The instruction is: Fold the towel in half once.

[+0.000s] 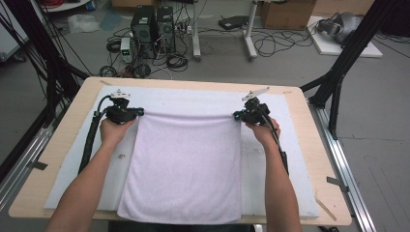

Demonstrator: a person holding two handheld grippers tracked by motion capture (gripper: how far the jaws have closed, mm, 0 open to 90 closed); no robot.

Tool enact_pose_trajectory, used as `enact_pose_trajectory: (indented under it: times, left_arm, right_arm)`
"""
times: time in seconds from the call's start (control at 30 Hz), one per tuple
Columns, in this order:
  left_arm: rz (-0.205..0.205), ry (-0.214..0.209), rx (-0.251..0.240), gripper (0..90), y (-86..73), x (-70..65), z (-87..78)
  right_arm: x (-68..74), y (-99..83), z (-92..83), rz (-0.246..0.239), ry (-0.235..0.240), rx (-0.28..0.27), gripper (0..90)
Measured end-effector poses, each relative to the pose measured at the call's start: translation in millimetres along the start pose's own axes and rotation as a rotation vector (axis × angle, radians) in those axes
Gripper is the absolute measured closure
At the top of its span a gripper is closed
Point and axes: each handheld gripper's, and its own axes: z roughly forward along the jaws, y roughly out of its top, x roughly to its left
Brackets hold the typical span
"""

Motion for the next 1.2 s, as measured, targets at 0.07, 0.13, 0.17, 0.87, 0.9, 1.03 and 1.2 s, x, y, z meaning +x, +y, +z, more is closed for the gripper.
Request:
enact_pose_trajectory:
  times: [0.07,0.13,0.17,0.87,0.9,1.03,1.2]
  left_arm:
    - [0.005,0.009,-0.028,87.2,10.8,0.5,-5.3]
    - [0.006,0.014,-0.04,87.2,18.2,2.3,-8.7]
    - [0.003,0.01,-0.045,87.2,20.5,4.0,-9.9]
    - [0.032,-0.018,-0.071,87.1,44.5,4.7,-23.5]
    - [0.043,-0.014,-0.062,87.0,43.9,4.4,-24.0]
    - [0.048,-0.027,-0.068,87.0,43.6,3.4,-26.5]
    - [0.053,-0.035,-0.07,87.0,43.4,3.5,-29.0]
  right_arm:
    - [-3.1,11.0,-5.2,-0.005,-0.01,-0.008,86.4]
    - [-5.3,20.6,-11.2,-0.007,-0.025,-0.033,86.4]
    - [-6.6,22.3,-12.6,0.0,-0.019,-0.044,86.3]
    - [-17.1,25.0,-30.5,0.091,0.052,-0.136,86.2]
    - [-16.3,24.7,-30.8,0.092,0.059,-0.138,86.2]
    - [-14.0,25.9,-32.3,0.087,0.068,-0.139,86.2]
    - [-12.4,27.0,-34.2,0.078,0.065,-0.142,86.2]
